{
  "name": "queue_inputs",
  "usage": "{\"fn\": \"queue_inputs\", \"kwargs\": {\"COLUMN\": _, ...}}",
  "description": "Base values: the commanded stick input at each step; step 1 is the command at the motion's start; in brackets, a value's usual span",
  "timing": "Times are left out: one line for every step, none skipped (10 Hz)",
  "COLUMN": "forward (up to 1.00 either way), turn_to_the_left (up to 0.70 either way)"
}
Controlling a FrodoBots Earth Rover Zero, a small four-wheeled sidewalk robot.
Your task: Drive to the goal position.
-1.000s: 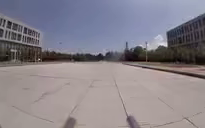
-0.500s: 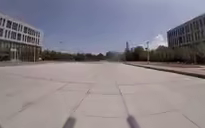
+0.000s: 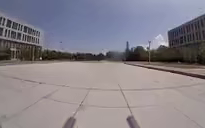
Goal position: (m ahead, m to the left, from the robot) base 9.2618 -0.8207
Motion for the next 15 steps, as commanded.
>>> {"fn": "queue_inputs", "kwargs": {"forward": 1.0, "turn_to_the_left": -0.27}}
{"fn": "queue_inputs", "kwargs": {"forward": 1.0, "turn_to_the_left": -0.19}}
{"fn": "queue_inputs", "kwargs": {"forward": 1.0, "turn_to_the_left": 0.0}}
{"fn": "queue_inputs", "kwargs": {"forward": 1.0, "turn_to_the_left": 0.0}}
{"fn": "queue_inputs", "kwargs": {"forward": 1.0, "turn_to_the_left": 0.0}}
{"fn": "queue_inputs", "kwargs": {"forward": 1.0, "turn_to_the_left": 0.0}}
{"fn": "queue_inputs", "kwargs": {"forward": 1.0, "turn_to_the_left": 0.0}}
{"fn": "queue_inputs", "kwargs": {"forward": 1.0, "turn_to_the_left": 0.0}}
{"fn": "queue_inputs", "kwargs": {"forward": 1.0, "turn_to_the_left": -0.27}}
{"fn": "queue_inputs", "kwargs": {"forward": 1.0, "turn_to_the_left": -0.27}}
{"fn": "queue_inputs", "kwargs": {"forward": 1.0, "turn_to_the_left": -0.22}}
{"fn": "queue_inputs", "kwargs": {"forward": 1.0, "turn_to_the_left": 0.0}}
{"fn": "queue_inputs", "kwargs": {"forward": 1.0, "turn_to_the_left": 0.0}}
{"fn": "queue_inputs", "kwargs": {"forward": 1.0, "turn_to_the_left": 0.0}}
{"fn": "queue_inputs", "kwargs": {"forward": 1.0, "turn_to_the_left": 0.0}}
